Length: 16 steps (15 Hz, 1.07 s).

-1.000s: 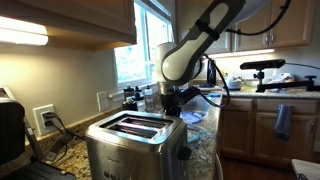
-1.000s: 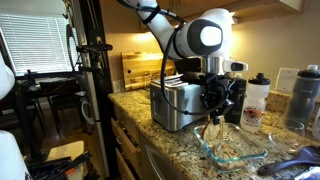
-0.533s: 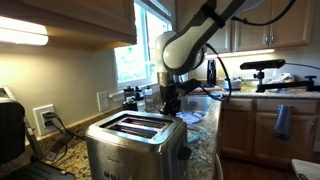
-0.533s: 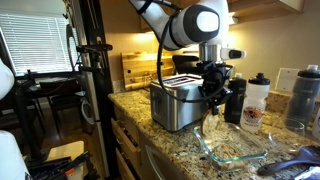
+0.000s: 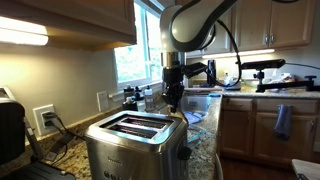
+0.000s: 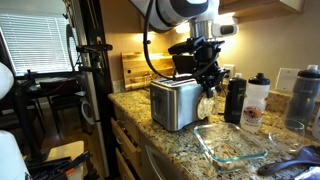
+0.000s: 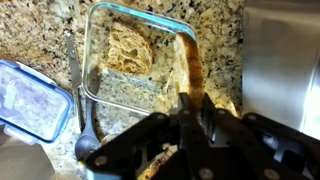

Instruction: Put one slice of bread in the bread toaster

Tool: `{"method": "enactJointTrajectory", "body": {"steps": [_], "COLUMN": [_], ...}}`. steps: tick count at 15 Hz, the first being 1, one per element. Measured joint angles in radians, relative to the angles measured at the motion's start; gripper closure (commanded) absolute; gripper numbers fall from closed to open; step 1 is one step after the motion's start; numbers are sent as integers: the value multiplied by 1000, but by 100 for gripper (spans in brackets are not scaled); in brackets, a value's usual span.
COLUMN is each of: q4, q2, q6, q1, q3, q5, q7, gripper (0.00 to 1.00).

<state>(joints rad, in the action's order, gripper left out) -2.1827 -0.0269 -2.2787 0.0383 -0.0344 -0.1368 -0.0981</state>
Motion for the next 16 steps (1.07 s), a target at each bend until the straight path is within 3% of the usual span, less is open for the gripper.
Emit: {"method": "enactJointTrajectory", "body": {"steps": [16], "q4": [-56], "q2": [-220], "q6": [86], "q1": [-2], "q3": [71], "q5": [-31], "q7": [1], "gripper": [93]}}
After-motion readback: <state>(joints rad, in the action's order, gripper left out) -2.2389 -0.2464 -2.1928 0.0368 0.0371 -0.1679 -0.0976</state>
